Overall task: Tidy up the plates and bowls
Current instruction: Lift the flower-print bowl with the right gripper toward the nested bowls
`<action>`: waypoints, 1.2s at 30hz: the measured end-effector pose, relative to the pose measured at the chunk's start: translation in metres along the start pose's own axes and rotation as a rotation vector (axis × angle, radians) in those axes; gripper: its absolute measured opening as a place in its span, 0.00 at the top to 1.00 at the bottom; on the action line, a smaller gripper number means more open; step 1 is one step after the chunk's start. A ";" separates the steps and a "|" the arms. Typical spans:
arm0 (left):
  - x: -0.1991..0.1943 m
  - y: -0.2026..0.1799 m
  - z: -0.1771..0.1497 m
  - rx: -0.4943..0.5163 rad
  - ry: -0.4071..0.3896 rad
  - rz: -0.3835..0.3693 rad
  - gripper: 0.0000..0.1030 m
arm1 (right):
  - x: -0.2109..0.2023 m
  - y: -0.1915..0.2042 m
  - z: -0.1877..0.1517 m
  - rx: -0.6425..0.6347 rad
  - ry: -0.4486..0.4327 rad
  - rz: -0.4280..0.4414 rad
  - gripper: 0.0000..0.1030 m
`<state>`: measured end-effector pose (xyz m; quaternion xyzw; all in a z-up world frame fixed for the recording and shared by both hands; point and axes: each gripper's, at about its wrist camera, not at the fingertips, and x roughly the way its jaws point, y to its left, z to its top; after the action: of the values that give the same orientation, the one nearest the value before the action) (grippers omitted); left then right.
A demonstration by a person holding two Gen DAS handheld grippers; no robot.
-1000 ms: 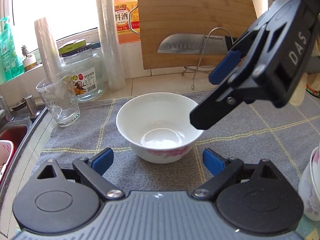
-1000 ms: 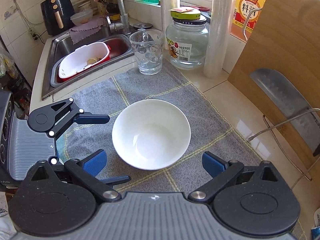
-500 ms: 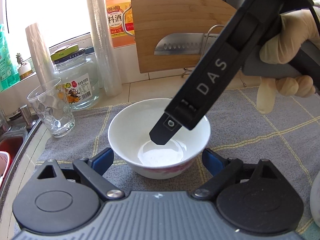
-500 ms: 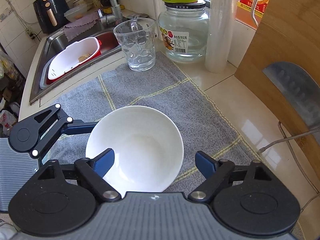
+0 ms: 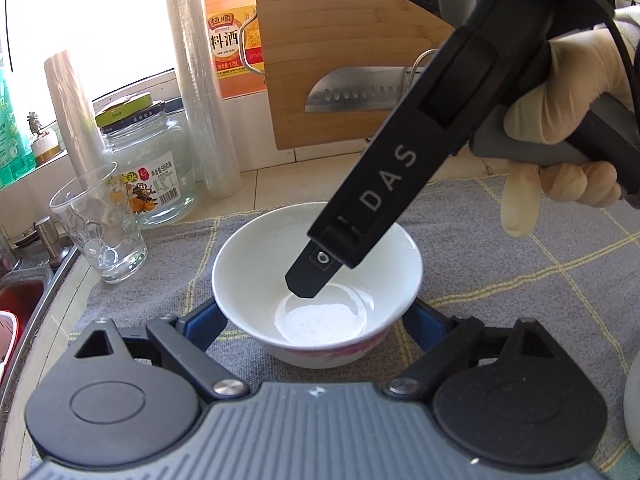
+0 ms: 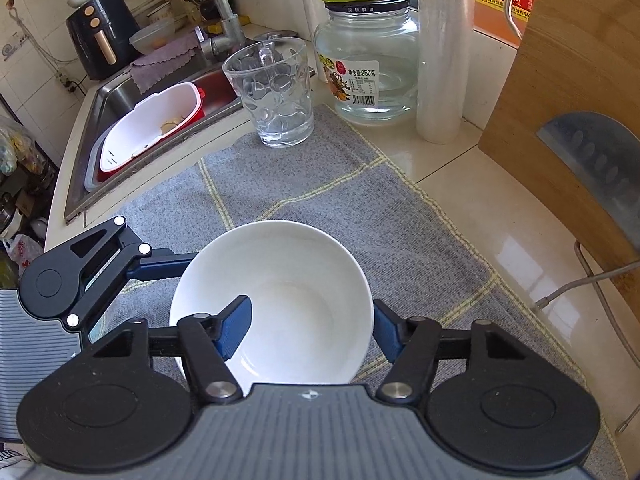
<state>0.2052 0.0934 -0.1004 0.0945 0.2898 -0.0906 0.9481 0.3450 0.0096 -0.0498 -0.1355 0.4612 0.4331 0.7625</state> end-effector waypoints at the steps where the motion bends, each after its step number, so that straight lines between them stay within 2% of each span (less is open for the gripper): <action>1: 0.000 0.000 0.000 0.000 0.000 -0.002 0.09 | 0.000 0.000 0.000 0.001 0.000 0.000 0.34; 19: -0.018 -0.009 0.001 0.002 0.015 -0.024 0.09 | -0.020 0.010 -0.012 0.019 -0.008 0.019 0.34; 36: -0.083 -0.041 0.003 0.022 0.014 -0.072 0.09 | -0.083 0.042 -0.051 0.050 -0.049 0.062 0.34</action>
<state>0.1299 0.0628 -0.0562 0.0949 0.2988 -0.1271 0.9410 0.2651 -0.0413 -0.0007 -0.0915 0.4570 0.4479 0.7630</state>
